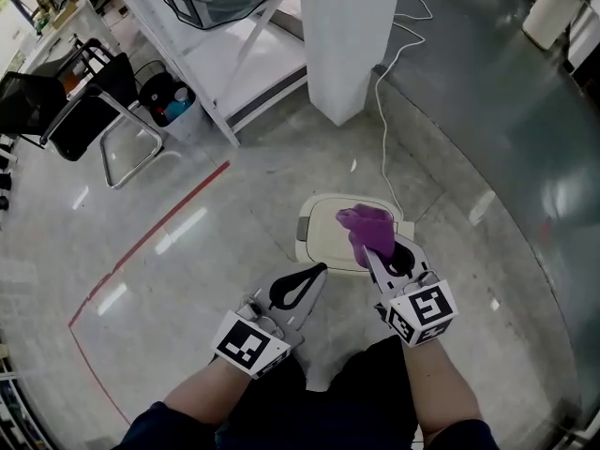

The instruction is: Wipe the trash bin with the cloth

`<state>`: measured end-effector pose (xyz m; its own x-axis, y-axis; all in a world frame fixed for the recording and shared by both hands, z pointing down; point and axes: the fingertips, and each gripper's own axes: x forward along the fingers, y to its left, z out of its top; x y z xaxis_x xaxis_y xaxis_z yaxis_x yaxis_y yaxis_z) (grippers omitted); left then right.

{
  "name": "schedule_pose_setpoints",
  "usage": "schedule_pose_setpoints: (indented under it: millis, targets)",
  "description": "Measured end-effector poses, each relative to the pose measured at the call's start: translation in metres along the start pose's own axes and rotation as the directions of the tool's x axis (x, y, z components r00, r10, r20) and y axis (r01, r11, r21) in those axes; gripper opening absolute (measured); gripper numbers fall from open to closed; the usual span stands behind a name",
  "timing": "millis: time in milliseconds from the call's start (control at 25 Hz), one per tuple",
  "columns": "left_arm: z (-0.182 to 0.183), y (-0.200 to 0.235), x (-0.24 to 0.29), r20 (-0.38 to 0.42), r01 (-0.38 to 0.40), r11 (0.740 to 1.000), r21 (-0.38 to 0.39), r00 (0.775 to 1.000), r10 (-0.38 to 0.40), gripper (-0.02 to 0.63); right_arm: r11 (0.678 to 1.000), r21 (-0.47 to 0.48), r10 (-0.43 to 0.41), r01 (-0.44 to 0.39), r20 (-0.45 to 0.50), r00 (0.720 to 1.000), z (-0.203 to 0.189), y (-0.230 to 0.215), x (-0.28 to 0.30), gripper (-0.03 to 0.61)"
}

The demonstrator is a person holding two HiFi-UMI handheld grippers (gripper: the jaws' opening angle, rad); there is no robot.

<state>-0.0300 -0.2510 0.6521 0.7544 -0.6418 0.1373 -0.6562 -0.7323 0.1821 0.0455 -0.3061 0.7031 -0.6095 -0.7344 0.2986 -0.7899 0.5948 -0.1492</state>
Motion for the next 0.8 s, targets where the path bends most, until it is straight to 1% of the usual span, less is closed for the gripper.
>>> schedule_pose_setpoints:
  millis: [160, 280, 360, 440, 520, 640, 800]
  targets:
    - [-0.045, 0.009, 0.005, 0.002, -0.003, 1.000, -0.003, 1.000, 0.003, 0.003, 0.999, -0.034, 0.012, -0.011, 0.008, 1.000, -0.032, -0.005, 0.021, 0.083]
    - [-0.070, 0.017, 0.006, 0.012, -0.004, 1.000, 0.020, 1.000, 0.003, 0.003, 0.997, -0.077, 0.014, -0.015, -0.002, 1.000, -0.051, -0.007, 0.037, 0.083]
    - [-0.080, 0.022, 0.005, 0.028, -0.009, 0.999, 0.035, 1.000, 0.008, 0.005, 0.990, -0.139, 0.014, -0.016, -0.017, 1.000, -0.059, -0.007, 0.049, 0.083]
    - [-0.087, 0.026, 0.002, 0.037, -0.022, 0.999, 0.032, 0.999, 0.021, 0.005, 0.972, -0.233, 0.011, -0.021, -0.047, 0.999, -0.068, -0.006, 0.065, 0.083]
    - [-0.093, 0.029, -0.001, 0.046, -0.035, 0.999, 0.031, 0.998, 0.034, 0.003, 0.937, -0.346, 0.001, -0.035, -0.097, 0.995, -0.078, -0.005, 0.083, 0.083]
    - [-0.097, 0.032, -0.007, 0.056, -0.051, 0.998, 0.040, 0.997, 0.048, 0.003, 0.856, -0.510, -0.019, -0.080, -0.185, 0.982, -0.093, -0.002, 0.113, 0.083]
    - [-0.101, 0.036, -0.013, 0.064, -0.067, 0.996, 0.059, 0.996, 0.063, 0.003, 0.752, -0.634, -0.025, -0.179, -0.298, 0.954, -0.113, 0.010, 0.149, 0.083]
